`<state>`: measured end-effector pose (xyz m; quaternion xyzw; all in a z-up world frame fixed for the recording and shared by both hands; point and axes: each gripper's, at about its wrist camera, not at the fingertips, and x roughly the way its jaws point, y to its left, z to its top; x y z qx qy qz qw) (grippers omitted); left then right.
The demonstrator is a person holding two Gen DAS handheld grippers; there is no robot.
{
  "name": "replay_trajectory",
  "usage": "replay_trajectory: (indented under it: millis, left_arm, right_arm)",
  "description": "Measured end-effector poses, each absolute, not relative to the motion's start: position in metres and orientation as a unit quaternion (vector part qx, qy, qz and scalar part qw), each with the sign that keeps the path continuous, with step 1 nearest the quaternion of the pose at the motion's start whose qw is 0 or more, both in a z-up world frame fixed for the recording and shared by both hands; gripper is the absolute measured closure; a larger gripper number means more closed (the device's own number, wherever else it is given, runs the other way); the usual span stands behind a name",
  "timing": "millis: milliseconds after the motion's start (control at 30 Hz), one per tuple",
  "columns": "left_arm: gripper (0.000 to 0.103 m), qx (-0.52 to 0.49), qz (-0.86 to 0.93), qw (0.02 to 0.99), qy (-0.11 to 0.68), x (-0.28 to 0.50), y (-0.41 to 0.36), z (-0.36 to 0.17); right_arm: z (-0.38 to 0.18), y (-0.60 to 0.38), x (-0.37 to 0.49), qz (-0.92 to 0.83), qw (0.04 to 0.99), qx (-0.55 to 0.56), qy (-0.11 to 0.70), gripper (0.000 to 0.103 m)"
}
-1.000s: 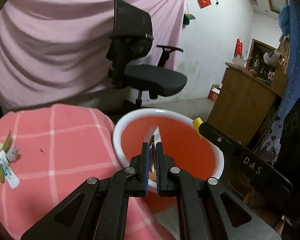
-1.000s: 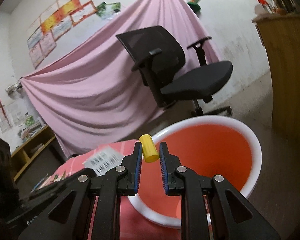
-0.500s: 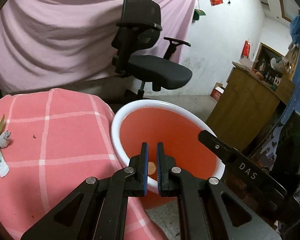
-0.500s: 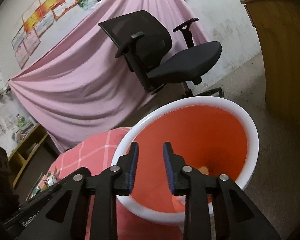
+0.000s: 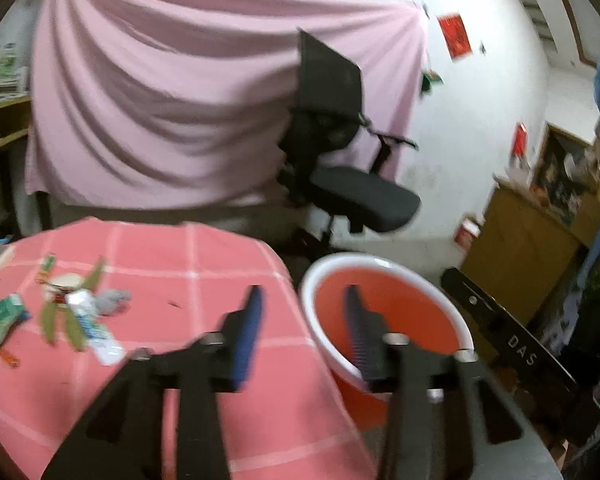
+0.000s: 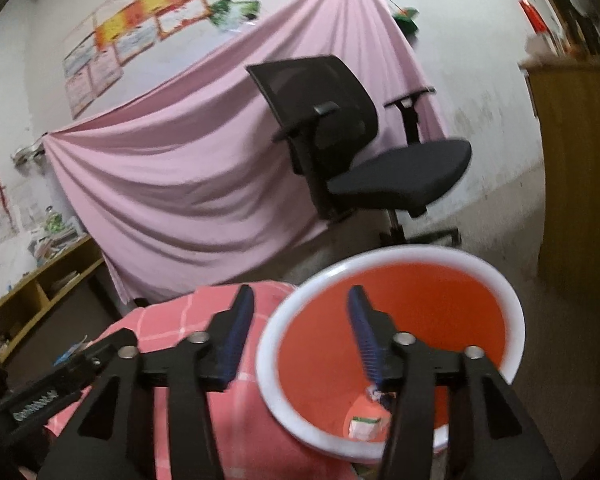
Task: Collect trash
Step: 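Return both grippers over the table toward the battery and sachet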
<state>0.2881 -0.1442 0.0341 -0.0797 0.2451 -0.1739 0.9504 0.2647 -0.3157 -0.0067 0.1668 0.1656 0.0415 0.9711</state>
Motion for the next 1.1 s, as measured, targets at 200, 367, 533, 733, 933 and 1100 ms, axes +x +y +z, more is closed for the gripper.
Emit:
replay_trajectory:
  millis: [200, 367, 533, 733, 933, 1100]
  left_arm:
    - [0.041, -0.098, -0.115, 0.968, 0.200, 0.264, -0.097, 0.051]
    - [0.008, -0.104, -0.061, 0.982, 0.147, 0.241, -0.056, 0.059]
    - [0.002, -0.121, 0.006, 0.988, 0.096, 0.218, -0.011, 0.059]
    - [0.002, -0.111, 0.064, 0.989, 0.074, 0.193, 0.035, 0.050]
    - [0.002, -0.108, 0.098, 0.987, 0.072, 0.173, 0.065, 0.033]
    - [0.002, -0.100, 0.125, 0.982, 0.103, 0.163, 0.081, 0.015]
  right_arm:
    - [0.016, -0.282, 0.254, 0.051, 0.984, 0.131, 0.112, 0.024]
    - [0.027, -0.257, 0.248, 0.073, 0.987, 0.124, 0.072, 0.011]
    - [0.032, -0.229, 0.246, 0.099, 0.987, 0.115, 0.043, 0.000]
    - [0.034, -0.190, 0.241, 0.130, 0.988, 0.085, 0.024, 0.000]
    - [0.031, -0.155, 0.239, 0.158, 0.986, 0.047, 0.020, 0.000]
    - [0.026, -0.134, 0.240, 0.171, 0.985, 0.017, 0.029, 0.000]
